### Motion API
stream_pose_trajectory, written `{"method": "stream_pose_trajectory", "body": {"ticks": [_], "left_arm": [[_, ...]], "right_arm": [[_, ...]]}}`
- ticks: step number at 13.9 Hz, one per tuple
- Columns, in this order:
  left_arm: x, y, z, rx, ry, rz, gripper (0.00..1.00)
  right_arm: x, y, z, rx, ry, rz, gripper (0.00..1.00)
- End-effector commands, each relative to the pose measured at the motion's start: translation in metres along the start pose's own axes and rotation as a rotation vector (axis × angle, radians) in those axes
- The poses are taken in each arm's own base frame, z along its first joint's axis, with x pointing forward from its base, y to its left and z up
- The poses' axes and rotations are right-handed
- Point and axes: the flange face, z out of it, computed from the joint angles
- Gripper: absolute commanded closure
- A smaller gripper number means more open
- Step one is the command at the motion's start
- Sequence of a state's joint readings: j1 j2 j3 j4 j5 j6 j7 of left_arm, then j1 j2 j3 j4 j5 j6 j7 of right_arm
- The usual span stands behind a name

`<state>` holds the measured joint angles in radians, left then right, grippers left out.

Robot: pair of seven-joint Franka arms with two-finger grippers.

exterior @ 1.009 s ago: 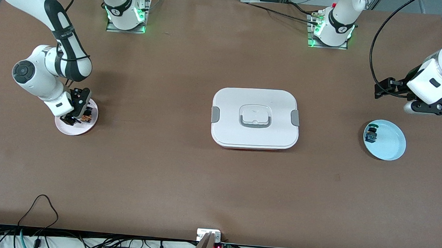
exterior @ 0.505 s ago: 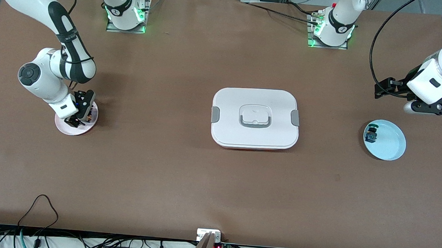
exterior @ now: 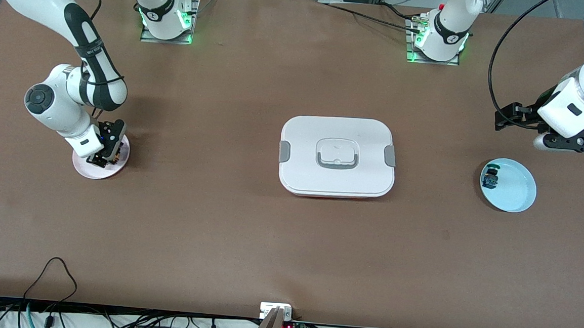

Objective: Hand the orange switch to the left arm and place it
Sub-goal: 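Close the right gripper on the orange switch and lift it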

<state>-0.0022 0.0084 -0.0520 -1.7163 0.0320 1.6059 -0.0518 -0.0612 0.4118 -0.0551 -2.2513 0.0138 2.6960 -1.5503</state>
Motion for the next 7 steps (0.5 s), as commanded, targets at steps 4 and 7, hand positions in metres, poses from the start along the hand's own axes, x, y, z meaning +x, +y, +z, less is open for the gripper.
{"method": "stream_pose_trajectory", "body": {"ticks": [4,7], "left_arm": [[0.001,-0.001,-0.006,-0.010,-0.001,-0.006,0.00],[0.001,-0.001,-0.006,-0.009,-0.003,-0.006,0.00]], "right_arm": [[0.045,0.018,-0.076,0.100,0.038,-0.082,1.00],[0.090,0.034,-0.124,0.210,0.155,-0.090,1.00]]}}
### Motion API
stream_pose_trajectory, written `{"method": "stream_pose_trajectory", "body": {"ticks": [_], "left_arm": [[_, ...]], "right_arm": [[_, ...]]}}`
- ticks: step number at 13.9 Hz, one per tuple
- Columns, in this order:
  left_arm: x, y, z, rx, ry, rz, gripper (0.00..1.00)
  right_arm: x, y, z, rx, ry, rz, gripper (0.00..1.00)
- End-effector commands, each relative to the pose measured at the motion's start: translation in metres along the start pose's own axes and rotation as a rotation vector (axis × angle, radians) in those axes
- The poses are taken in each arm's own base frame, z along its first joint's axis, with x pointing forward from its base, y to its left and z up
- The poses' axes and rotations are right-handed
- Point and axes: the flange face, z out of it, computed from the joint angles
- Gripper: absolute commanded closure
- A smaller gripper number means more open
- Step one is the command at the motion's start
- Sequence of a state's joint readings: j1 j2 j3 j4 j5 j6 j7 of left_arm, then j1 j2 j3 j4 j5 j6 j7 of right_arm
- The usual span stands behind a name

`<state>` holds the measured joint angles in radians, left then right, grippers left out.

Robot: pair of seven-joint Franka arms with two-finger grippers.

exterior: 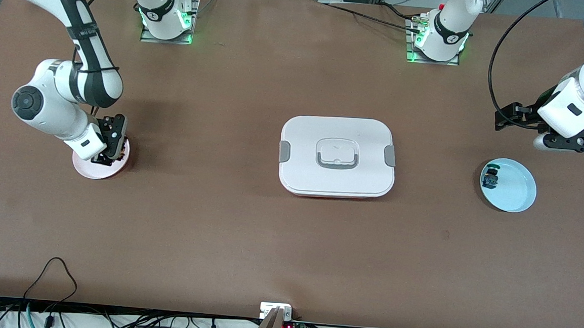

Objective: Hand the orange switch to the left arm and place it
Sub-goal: 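Close the right gripper on the orange switch and lift it, then carry the switch over the box with the right gripper while the left gripper approaches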

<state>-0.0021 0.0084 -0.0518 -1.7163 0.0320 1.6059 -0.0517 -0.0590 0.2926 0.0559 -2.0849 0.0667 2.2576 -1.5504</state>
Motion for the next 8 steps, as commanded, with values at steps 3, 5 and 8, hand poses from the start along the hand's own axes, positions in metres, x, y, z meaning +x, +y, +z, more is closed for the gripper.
{"method": "stream_pose_trajectory", "body": {"ticks": [3,5,8], "left_arm": [[0.001,-0.003,-0.005,-0.010,-0.003,-0.010,0.00],[0.000,0.001,-0.006,-0.009,-0.004,-0.006,0.00],[0.002,0.002,-0.006,-0.022,-0.003,0.002,0.00]], "right_arm": [[0.079,0.004,-0.047,0.087,0.271,-0.041,1.00],[0.126,-0.001,-0.046,0.104,0.443,-0.004,1.00],[0.203,-0.007,-0.057,0.123,0.744,0.098,1.00]]}}
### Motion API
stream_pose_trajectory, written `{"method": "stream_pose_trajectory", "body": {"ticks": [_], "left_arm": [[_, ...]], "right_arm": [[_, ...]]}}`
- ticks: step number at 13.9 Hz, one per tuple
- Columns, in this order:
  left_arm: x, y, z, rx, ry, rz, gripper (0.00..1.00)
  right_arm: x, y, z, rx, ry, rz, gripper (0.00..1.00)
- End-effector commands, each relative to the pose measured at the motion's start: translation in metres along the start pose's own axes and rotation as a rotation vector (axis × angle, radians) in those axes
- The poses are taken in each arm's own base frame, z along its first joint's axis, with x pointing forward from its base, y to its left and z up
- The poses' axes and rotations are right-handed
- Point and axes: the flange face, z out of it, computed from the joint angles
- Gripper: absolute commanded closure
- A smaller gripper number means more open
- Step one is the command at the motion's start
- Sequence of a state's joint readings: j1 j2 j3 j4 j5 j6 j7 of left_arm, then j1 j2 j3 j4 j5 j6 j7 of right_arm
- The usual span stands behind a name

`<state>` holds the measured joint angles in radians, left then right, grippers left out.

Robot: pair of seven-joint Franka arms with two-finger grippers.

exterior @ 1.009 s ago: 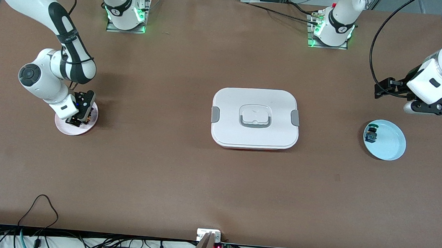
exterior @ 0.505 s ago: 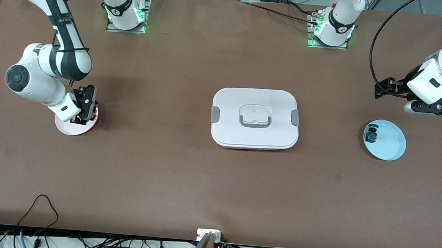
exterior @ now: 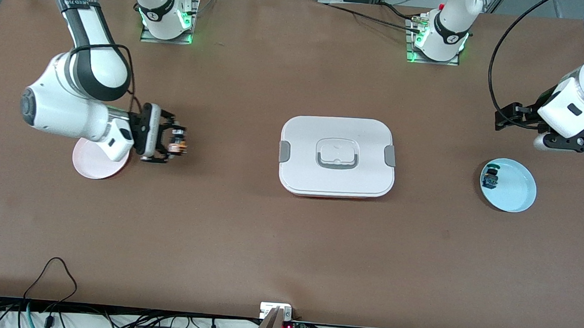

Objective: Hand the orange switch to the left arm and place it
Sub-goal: 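Carry the switch over the box with the right gripper while the left gripper approaches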

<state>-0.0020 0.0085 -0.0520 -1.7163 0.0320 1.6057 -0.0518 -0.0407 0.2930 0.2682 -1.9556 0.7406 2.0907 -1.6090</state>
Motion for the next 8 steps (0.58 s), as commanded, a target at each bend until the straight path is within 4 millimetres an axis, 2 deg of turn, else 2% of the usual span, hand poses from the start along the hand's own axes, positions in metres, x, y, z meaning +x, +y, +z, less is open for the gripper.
{"method": "stream_pose_trajectory", "body": {"ticks": [1,2,4,5,6,8], "left_arm": [[0.006,0.008,-0.003,-0.021,-0.010,0.014,0.00],[0.013,0.011,0.002,-0.030,-0.041,0.017,0.00],[0.019,0.016,0.000,-0.081,-0.080,0.014,0.00],[0.018,0.019,0.000,-0.121,-0.093,0.014,0.00],[0.015,0.022,0.002,-0.163,-0.122,0.018,0.00],[0.007,0.034,0.009,-0.284,-0.215,0.034,0.00]], "right_arm": [[0.058,0.001,0.028,0.024,0.232,0.055,1.00],[0.084,0.000,0.037,0.039,0.311,0.051,1.00],[0.125,-0.007,0.053,0.066,0.426,0.067,1.00],[0.154,-0.015,0.057,0.079,0.502,0.072,1.00],[0.173,-0.022,0.070,0.088,0.579,0.112,1.00],[0.219,-0.042,0.083,0.064,0.730,0.123,1.00]]}}
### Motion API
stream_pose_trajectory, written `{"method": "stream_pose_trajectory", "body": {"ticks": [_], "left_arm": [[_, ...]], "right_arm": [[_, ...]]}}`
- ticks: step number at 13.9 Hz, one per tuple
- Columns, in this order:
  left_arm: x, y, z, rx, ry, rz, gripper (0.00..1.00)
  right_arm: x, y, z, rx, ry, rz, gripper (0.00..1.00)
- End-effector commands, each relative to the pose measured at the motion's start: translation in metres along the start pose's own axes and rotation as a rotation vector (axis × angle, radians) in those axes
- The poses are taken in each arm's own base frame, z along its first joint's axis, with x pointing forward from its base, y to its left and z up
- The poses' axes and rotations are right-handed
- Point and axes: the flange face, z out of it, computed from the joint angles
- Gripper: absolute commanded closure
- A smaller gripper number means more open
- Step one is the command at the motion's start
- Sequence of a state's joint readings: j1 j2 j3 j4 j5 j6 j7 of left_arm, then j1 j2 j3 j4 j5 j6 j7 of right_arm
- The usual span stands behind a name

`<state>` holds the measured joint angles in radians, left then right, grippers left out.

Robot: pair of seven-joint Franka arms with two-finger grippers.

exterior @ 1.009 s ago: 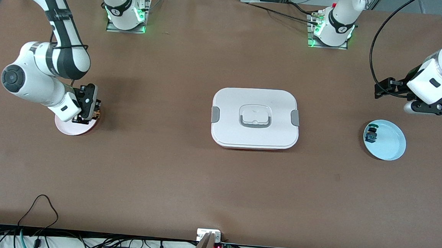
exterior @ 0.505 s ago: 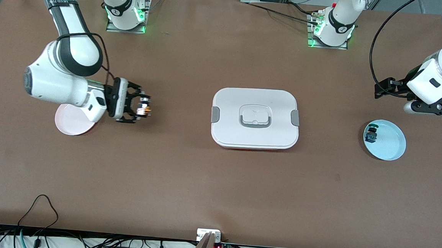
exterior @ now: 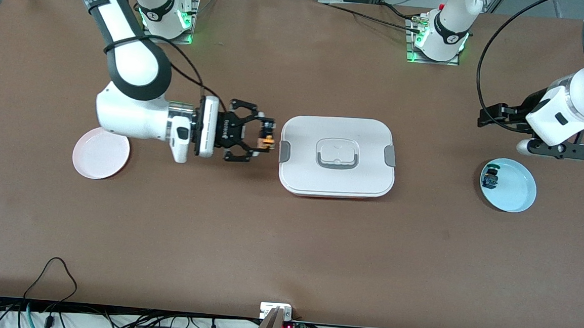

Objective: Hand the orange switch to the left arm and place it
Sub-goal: 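Carry the switch over the box with the right gripper while the left gripper approaches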

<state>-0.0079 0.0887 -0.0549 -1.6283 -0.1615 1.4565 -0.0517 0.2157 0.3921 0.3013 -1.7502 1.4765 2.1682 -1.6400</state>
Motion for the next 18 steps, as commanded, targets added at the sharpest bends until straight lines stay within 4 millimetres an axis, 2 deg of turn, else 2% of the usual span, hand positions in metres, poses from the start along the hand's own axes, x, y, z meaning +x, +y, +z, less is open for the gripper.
{"method": "stream_pose_trajectory", "body": {"ticks": [1,3,4,5,8,10,11,13,14,16,17,18], "left_arm": [[0.002,0.014,0.011,-0.160,-0.123,0.025,0.00],[0.000,0.021,0.011,-0.287,-0.159,0.039,0.00],[0.001,0.020,0.009,-0.382,-0.162,0.034,0.00],[0.002,0.021,0.006,-0.496,-0.171,0.036,0.00],[0.008,0.037,-0.002,-0.746,-0.165,0.073,0.00],[0.021,0.043,0.005,-0.912,-0.124,0.103,0.00],[0.031,0.044,0.016,-1.004,-0.094,0.106,0.00],[0.053,0.044,0.045,-1.184,-0.014,0.116,0.00],[0.065,0.050,0.065,-1.278,0.023,0.113,0.00],[0.078,0.067,0.086,-1.386,0.023,0.076,0.00],[0.080,0.077,0.090,-1.396,0.033,0.061,0.00],[0.079,0.093,0.097,-1.405,0.034,0.044,0.00]], "right_arm": [[0.040,-0.026,0.048,-0.015,0.167,-0.074,1.00],[0.052,-0.038,0.071,-0.080,0.216,-0.130,1.00],[0.057,-0.051,0.087,-0.097,0.235,-0.138,1.00],[0.066,-0.059,0.093,-0.108,0.266,-0.138,1.00],[0.075,-0.069,0.109,-0.123,0.292,-0.124,1.00],[0.080,-0.070,0.113,-0.130,0.296,-0.128,1.00],[0.079,-0.071,0.114,-0.128,0.296,-0.128,1.00],[0.079,-0.070,0.114,-0.130,0.295,-0.126,1.00],[0.078,-0.071,0.115,-0.129,0.298,-0.121,1.00],[0.078,-0.071,0.115,-0.130,0.303,-0.123,1.00],[0.078,-0.072,0.116,-0.129,0.302,-0.123,1.00],[0.078,-0.073,0.118,-0.126,0.302,-0.122,1.00]]}}
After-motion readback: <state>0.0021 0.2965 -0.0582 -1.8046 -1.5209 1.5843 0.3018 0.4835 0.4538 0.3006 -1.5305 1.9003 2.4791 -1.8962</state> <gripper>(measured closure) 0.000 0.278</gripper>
